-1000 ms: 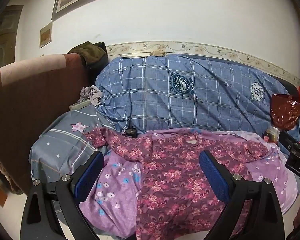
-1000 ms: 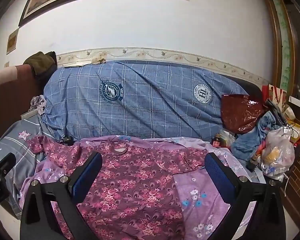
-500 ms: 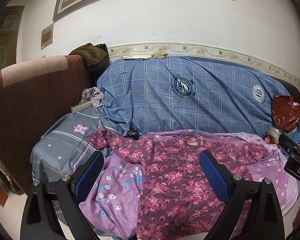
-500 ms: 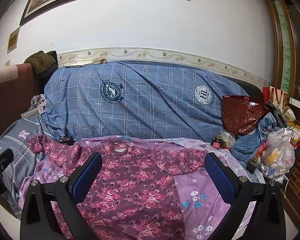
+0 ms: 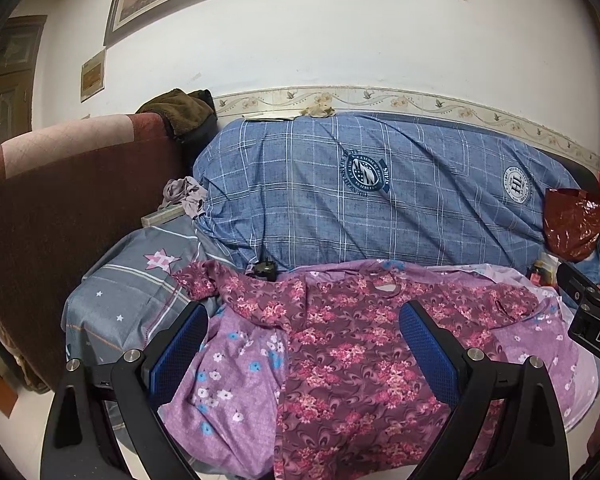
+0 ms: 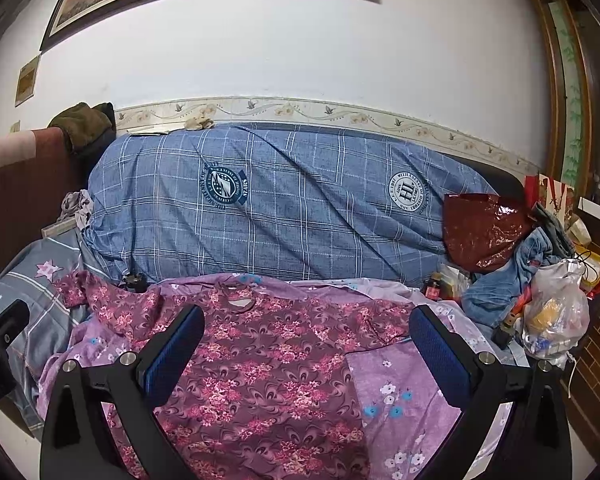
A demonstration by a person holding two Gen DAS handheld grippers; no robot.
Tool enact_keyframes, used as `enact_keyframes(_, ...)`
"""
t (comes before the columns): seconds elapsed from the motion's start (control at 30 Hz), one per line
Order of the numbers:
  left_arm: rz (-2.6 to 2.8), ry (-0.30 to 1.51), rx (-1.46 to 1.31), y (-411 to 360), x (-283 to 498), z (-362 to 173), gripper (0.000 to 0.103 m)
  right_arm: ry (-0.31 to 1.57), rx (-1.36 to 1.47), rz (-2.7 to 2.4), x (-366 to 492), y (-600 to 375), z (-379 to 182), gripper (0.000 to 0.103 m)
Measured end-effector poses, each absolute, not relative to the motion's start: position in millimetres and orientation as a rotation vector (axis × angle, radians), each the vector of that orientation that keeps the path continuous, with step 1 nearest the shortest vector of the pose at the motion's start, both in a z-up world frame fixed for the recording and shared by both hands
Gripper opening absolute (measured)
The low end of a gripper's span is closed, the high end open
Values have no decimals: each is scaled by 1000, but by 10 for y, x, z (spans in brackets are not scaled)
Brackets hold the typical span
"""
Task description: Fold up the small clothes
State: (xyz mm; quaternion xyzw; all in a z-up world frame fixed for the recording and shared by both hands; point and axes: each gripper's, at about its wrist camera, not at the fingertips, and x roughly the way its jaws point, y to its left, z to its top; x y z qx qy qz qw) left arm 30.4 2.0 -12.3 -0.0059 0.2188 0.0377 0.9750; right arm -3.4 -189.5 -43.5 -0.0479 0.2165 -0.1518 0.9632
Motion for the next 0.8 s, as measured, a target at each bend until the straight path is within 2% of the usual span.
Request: enact_keyframes(0.8, 76, 447, 5, 24, 316, -115, 97, 443, -97, -285, 11, -1871, -457, 103)
